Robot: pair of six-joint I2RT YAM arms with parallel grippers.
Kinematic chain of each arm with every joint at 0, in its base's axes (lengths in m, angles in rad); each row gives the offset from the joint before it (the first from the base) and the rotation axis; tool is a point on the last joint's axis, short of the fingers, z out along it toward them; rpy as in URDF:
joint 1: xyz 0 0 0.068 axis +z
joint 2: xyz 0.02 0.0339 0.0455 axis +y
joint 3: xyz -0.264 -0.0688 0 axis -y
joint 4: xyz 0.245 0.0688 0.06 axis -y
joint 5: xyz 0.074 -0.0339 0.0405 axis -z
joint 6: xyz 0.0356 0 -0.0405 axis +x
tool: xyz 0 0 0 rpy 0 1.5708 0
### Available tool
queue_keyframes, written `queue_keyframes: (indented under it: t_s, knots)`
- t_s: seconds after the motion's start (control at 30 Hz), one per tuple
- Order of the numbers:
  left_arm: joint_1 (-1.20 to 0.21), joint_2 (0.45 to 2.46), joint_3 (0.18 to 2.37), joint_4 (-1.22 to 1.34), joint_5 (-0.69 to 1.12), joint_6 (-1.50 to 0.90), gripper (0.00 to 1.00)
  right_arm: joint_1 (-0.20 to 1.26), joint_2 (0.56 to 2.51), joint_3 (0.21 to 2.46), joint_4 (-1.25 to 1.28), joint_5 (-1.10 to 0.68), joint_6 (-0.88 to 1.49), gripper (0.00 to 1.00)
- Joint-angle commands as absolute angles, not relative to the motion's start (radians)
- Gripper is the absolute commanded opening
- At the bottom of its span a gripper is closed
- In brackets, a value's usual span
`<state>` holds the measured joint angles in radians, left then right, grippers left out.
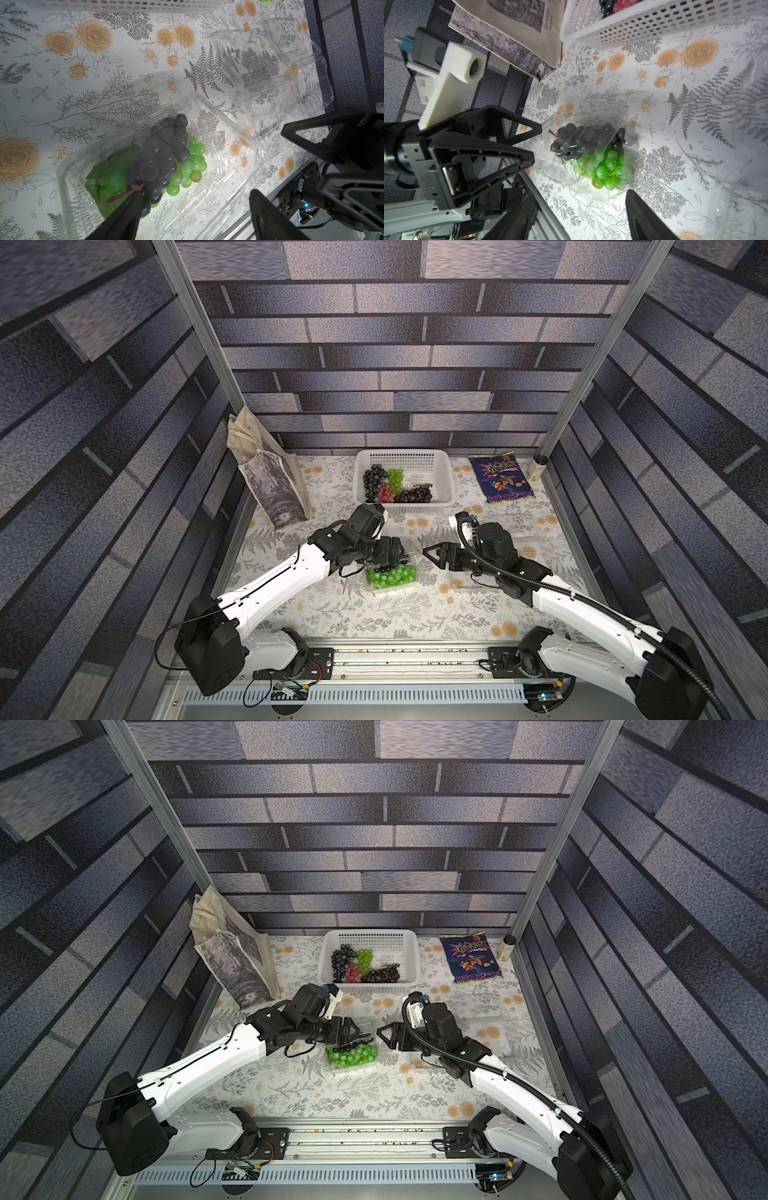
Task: Pack grapes into containers
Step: Close the packing box at the center of the board.
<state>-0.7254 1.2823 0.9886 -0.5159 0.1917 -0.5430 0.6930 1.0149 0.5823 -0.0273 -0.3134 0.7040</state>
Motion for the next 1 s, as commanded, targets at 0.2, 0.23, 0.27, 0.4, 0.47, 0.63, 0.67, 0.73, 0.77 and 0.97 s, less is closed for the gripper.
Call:
queue_keyframes:
  t_s: [0.2, 0.23, 0.27, 0.4, 0.47, 0.63, 0.67, 0.73, 0.77, 0.97]
  knots:
    - [-0.813, 1.334, 0.940, -0.542, 0.085, -0.588, 0.82, 0.769, 0.997, 0.411, 0.167, -0.290, 0.923, 0.70]
    - [-0.818, 1.341, 0.936, -0.542, 0.083, -0.589, 0.82, 0.777, 1.001, 0.399, 0.185, -0.286, 0.936, 0.70]
    - [-0.822, 1.349, 0.934, -0.543, 0.080, -0.592, 0.82, 0.783, 1.008, 0.387, 0.210, -0.284, 0.949, 0.70]
    - [-0.832, 1.374, 0.924, -0.549, 0.071, -0.597, 0.81, 0.792, 1.046, 0.341, 0.317, -0.288, 1.007, 0.69]
    - [-0.836, 1.381, 0.921, -0.555, 0.066, -0.600, 0.81, 0.797, 1.068, 0.336, 0.346, -0.290, 1.021, 0.68]
    - [-0.836, 1.380, 0.904, -0.574, 0.044, -0.598, 0.81, 0.805, 1.151, 0.311, 0.466, -0.300, 1.086, 0.65]
    - [-0.836, 1.379, 0.901, -0.573, 0.042, -0.598, 0.81, 0.808, 1.165, 0.310, 0.479, -0.302, 1.093, 0.64]
    - [-0.837, 1.380, 0.896, -0.570, 0.037, -0.600, 0.81, 0.813, 1.194, 0.303, 0.515, -0.297, 1.109, 0.62]
    - [-0.836, 1.382, 0.895, -0.571, 0.035, -0.600, 0.81, 0.813, 1.204, 0.299, 0.528, -0.296, 1.117, 0.60]
    - [-0.836, 1.391, 0.893, -0.583, 0.034, -0.589, 0.81, 0.816, 1.218, 0.285, 0.544, -0.283, 1.135, 0.57]
